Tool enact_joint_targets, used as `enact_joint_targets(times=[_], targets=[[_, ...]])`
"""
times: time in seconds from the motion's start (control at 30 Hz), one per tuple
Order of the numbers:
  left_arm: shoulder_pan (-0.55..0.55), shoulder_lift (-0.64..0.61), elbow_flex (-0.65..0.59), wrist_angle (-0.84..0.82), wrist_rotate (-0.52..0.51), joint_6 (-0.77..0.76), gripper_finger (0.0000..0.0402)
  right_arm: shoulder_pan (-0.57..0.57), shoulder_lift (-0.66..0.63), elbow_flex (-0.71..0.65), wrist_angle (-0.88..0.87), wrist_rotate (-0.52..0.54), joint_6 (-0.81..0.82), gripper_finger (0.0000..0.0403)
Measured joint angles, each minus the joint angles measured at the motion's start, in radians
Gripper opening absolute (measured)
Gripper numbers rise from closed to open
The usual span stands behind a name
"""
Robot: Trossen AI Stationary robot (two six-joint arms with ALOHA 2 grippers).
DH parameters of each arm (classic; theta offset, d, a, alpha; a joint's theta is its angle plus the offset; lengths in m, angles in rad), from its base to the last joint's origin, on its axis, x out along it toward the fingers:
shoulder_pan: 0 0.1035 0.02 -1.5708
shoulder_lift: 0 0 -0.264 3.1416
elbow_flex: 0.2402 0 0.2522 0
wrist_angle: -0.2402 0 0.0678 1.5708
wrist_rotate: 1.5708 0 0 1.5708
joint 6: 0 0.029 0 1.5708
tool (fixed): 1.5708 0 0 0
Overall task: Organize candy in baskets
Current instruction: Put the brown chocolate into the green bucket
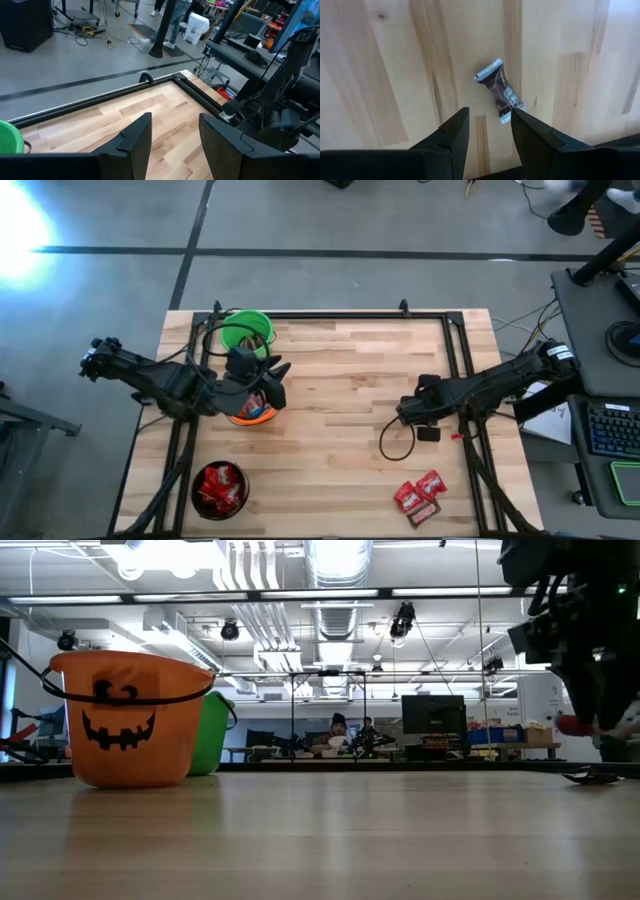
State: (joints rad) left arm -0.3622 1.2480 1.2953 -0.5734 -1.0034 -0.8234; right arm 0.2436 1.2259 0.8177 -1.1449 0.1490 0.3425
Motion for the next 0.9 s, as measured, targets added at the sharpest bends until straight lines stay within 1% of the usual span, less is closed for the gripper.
enact_joint_targets(times=[0.13, 0.3, 0.43, 0.6, 0.9], targets=[[0.003, 0.000, 0.000, -0.005, 0.000, -0.001, 0.0146, -0.008, 0.000, -0.026, -0.001, 0.000, 0.057, 0.0139], [0.020, 0.000, 0.000, -0.004, -0.001, -0.027, 0.0146, -0.034, 0.000, -0.060, 0.003, 0.000, 0.088, 0.0137], [0.037, 0.003, 0.000, 0.001, -0.005, -0.032, 0.0146, -0.042, 0.000, -0.092, 0.006, -0.019, 0.009, 0.0138], [0.061, 0.013, 0.000, 0.006, -0.008, -0.049, 0.0146, -0.041, 0.000, -0.105, 0.040, -0.131, -0.076, 0.0134], [0.079, 0.042, 0.000, 0.008, -0.008, -0.054, 0.0146, -0.042, 0.000, -0.105, 0.054, -0.138, -0.109, 0.0123]])
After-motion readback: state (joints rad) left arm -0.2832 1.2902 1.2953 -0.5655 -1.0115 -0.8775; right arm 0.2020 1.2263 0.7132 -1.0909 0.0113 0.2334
